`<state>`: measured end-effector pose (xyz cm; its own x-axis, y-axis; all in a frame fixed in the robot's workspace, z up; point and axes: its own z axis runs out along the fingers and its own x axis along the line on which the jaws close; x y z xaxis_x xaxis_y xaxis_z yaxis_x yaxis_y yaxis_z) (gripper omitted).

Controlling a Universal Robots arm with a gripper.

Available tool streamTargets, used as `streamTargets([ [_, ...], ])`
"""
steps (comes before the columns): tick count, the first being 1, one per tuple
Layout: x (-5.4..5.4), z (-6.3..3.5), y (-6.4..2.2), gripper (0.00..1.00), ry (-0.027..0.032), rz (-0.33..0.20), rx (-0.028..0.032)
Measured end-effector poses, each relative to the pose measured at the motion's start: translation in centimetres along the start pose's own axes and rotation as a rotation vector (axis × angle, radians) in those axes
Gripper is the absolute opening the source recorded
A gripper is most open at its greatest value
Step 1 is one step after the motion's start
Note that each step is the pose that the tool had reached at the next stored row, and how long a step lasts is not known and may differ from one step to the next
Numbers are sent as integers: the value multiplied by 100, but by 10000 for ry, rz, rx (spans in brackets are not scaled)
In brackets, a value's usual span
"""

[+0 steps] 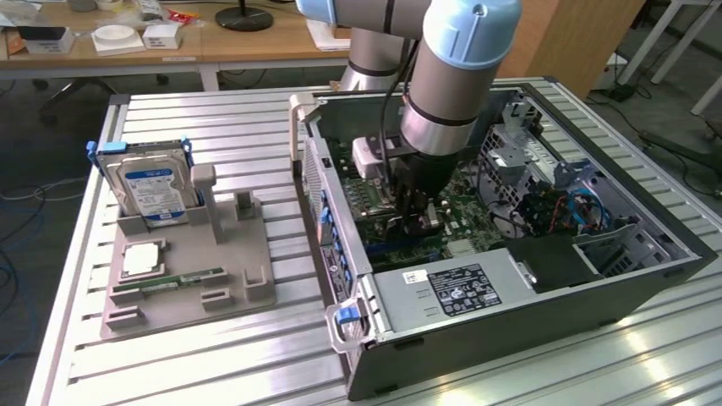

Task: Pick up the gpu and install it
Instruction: 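Insert the gpu into the slot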

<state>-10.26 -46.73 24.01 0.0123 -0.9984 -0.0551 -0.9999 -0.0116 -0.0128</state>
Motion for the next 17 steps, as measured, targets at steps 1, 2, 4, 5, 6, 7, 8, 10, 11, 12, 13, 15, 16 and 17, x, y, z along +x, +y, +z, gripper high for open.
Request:
streamTargets([
  [1, 0, 1, 0, 26, 0, -23, -2],
  [2, 1, 2, 0, 26, 0, -34, -3],
  [4, 0, 3, 0, 26, -2, -50, -3],
  [5, -2, 4, -2, 26, -2, -60, -4],
  [6, -6, 4, -5, 26, -1, -69, -5],
  [7, -10, 4, -7, 26, 0, -74, -6],
  [8, -15, 4, -8, 26, 1, -75, -6],
  [10, -21, 4, -10, 26, 1, -77, -6],
  [11, -23, 5, -11, 26, -1, -77, -6],
  [12, -24, 6, -13, 26, -2, -75, -5],
  [13, -25, 6, -22, 26, -1, -73, -7],
  [15, -24, 7, -37, 26, 2, -72, -10],
  [16, -24, 8, -38, 26, 2, -74, -8],
  [17, -24, 9, -39, 26, 2, -75, -8],
])
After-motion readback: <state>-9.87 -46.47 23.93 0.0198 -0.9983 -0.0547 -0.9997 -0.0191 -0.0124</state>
